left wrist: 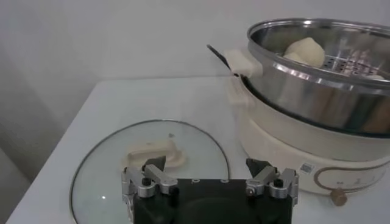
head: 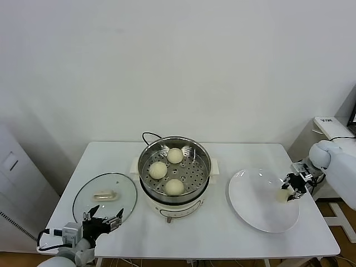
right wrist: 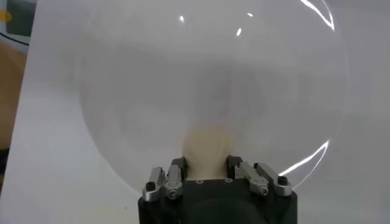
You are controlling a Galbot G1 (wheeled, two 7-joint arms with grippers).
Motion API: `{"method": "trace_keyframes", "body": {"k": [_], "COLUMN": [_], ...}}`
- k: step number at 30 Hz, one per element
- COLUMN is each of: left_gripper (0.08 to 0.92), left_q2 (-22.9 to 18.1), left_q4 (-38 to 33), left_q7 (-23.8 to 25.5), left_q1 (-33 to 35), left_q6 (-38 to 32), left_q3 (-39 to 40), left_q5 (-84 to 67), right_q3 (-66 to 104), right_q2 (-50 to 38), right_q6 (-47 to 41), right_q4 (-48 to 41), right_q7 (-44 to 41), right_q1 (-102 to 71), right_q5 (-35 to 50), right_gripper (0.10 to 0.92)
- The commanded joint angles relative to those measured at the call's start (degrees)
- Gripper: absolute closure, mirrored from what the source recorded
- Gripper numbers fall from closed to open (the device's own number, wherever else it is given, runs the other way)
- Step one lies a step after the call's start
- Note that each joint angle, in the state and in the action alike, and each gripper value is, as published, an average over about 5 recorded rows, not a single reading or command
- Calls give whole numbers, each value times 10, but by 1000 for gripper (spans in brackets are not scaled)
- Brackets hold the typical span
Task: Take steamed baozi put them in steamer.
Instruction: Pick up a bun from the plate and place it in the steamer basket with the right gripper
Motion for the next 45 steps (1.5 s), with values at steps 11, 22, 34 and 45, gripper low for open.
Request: {"method": "trace_keyframes", "body": {"k": [11, 22, 34, 45], "left_gripper": [177, 177, 177, 177], "left_q2": [-1, -1, -1, -2], "left_q4": [0, 1, 3, 3], "left_q7": [-1, 0, 0, 1], "left_q1": [2, 1, -3, -5], "left_q6": [2, -1, -2, -2], "left_q3": [0, 0, 2, 1], "left_q5": [-3, 0, -3, -4], "right_q3": [-516, -582, -565, -547], "right_q2": [-29, 101, 218, 266], "right_q6": [-224, -359, -412, -433], "right_q4": [236, 288, 261, 257], "right_q7": [32, 101, 163, 195], "right_q1": [479, 566, 535, 490], "right_q5": [408, 586, 654, 650], "right_gripper": [608, 601, 603, 601]}}
